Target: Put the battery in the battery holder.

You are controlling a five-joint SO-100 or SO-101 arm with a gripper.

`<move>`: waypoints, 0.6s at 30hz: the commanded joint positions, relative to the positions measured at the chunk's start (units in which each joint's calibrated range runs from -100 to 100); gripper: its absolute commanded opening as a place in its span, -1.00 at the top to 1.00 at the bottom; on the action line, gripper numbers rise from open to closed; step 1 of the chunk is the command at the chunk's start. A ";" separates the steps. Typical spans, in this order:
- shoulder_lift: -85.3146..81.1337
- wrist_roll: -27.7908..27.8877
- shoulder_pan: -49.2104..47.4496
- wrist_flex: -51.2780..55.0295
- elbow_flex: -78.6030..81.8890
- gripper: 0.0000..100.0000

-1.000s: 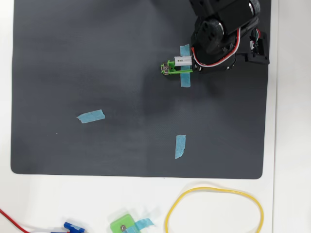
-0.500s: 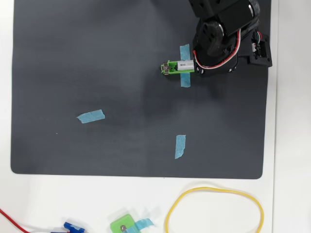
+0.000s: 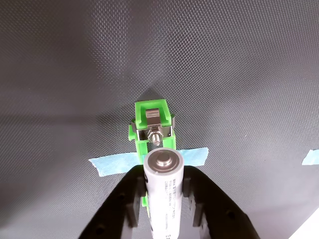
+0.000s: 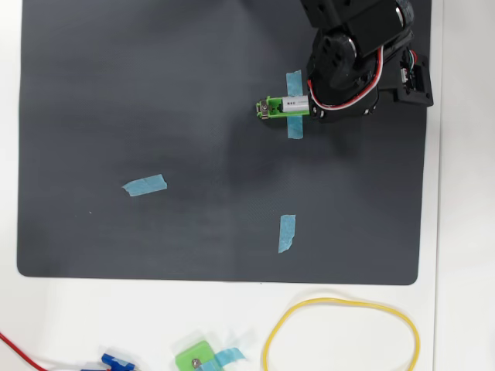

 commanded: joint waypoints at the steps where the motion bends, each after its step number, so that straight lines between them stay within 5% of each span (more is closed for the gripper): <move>1: -0.17 0.33 0.71 -0.09 -1.19 1.00; 18: -0.17 0.06 3.20 -0.26 -0.84 1.00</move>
